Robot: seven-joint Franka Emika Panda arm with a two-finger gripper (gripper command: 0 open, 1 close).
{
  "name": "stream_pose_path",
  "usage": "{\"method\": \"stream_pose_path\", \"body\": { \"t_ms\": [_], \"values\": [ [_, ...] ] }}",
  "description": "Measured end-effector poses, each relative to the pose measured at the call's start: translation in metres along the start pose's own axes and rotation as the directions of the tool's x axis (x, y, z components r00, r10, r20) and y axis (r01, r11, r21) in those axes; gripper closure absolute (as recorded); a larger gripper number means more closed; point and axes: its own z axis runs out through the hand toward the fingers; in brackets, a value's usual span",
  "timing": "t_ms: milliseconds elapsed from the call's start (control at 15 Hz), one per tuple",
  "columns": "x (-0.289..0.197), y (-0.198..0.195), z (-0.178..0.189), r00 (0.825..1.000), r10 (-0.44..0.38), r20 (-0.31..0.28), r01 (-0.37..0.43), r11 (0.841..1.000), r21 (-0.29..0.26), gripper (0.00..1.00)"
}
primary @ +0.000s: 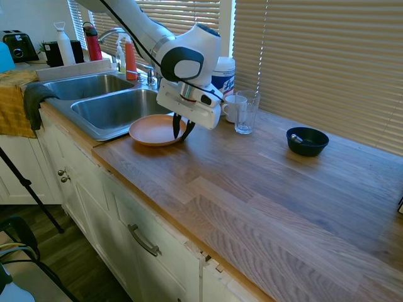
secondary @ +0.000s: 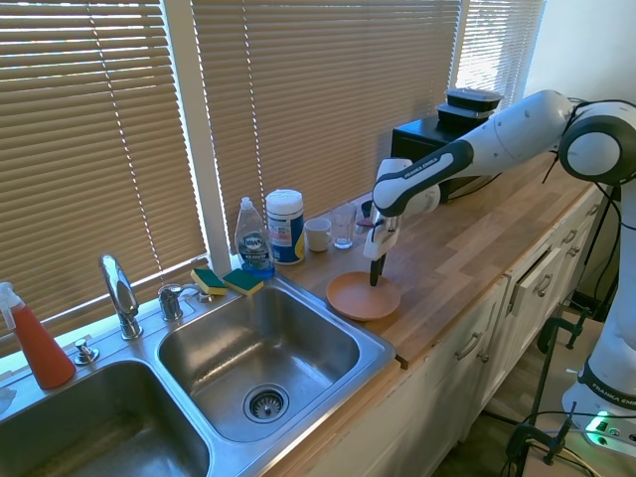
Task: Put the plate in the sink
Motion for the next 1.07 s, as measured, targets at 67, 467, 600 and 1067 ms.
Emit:
{"method": "stream_pose_path", "body": {
  "t_ms": [67, 467, 600, 1067],
  "values": [
    [0.001, -0.001, -0.001, 1.0, 0.001, 0.005, -0.001, 1.0, 0.003, 1.0],
    [0.016, -0.001, 0.0, 0.994, -0.02, 0.108, 0.015, 0.999, 0.048, 1.0],
    [0.016, -0.002, -0.002, 0.991, -0.027, 0.128, 0.019, 0.998, 0.066, 1.0],
    [-0.002, -0.024, -0.04, 0.986, -0.053, 0.157, 0.031, 0.99, 0.136, 1.0]
  ]
}}
